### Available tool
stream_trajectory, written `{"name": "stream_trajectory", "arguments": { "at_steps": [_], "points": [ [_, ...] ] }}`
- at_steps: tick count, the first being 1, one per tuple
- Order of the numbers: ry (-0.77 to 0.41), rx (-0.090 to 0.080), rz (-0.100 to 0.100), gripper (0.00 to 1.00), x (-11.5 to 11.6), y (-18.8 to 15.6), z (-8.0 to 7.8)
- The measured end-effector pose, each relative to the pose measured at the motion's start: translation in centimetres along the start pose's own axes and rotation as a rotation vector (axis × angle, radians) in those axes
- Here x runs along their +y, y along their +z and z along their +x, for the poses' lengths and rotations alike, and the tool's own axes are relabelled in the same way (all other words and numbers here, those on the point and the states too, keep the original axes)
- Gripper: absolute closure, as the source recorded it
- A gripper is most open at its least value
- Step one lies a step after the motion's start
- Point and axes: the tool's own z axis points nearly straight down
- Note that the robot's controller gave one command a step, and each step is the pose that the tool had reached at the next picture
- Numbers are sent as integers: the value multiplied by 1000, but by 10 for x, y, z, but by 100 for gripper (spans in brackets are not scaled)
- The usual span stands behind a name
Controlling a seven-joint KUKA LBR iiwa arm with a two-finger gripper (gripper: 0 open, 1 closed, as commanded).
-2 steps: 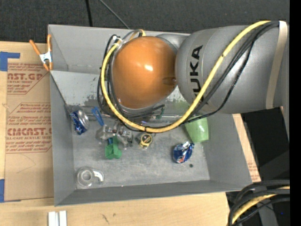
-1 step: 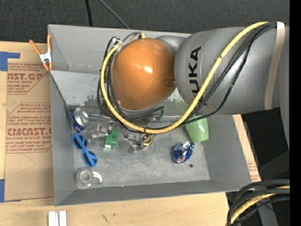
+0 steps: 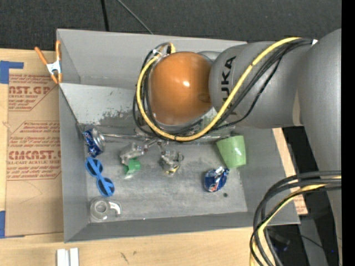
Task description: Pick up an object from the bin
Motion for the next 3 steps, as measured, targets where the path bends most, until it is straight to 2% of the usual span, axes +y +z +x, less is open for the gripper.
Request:
{"name": "stream_trajectory", "arguments": {
  "at_steps": [1,2,3],
  "points": [
    [-17,-6,2,0,-11,47,-17],
    [-16,-6,5,100,-13,43,-17],
    [-36,-6,11,100,2,-79,-18]
  ]
}}
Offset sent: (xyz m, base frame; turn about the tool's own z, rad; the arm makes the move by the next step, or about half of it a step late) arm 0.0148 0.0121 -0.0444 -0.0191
